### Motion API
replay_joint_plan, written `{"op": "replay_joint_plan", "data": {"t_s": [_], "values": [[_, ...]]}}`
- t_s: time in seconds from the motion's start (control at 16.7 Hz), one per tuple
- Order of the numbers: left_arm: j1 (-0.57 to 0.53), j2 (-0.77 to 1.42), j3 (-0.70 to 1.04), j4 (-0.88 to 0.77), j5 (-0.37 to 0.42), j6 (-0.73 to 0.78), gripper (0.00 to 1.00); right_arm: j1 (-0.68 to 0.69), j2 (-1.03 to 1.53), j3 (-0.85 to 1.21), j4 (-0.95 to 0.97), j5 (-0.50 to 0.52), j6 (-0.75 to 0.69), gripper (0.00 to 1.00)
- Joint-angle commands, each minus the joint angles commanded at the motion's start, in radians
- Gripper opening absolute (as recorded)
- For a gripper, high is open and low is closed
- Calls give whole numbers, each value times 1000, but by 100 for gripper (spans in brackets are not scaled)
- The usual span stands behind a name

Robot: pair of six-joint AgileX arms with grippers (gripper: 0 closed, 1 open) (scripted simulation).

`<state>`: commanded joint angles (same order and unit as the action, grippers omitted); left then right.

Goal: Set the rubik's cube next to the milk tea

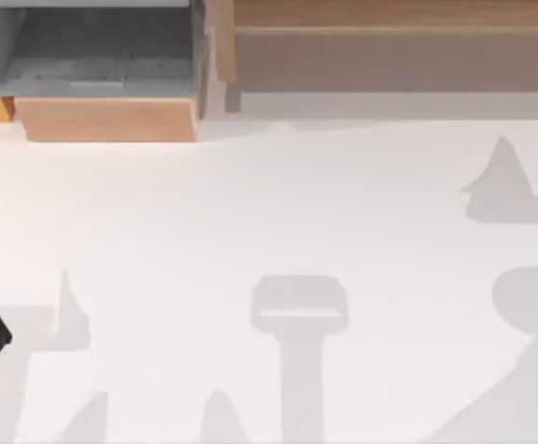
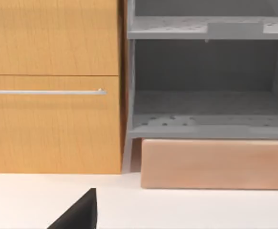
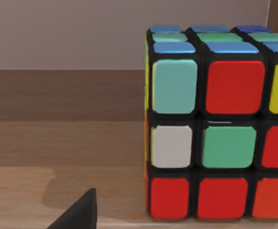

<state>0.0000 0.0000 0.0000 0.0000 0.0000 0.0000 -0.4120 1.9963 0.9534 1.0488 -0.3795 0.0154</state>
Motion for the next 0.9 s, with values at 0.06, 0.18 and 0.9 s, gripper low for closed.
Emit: {"op": "replay_joint_plan", "data": {"t_s": [0.06, 0.18, 0.9], "values": [[0, 0, 0, 0, 0, 0, 100, 0, 0, 0, 0, 0, 0, 100], [0, 0, 0, 0, 0, 0, 100, 5, -3, -4, -2, 2, 0, 100], [0, 0, 0, 0, 0, 0, 100, 51, 160, 271, -112, 54, -2, 100]]}}
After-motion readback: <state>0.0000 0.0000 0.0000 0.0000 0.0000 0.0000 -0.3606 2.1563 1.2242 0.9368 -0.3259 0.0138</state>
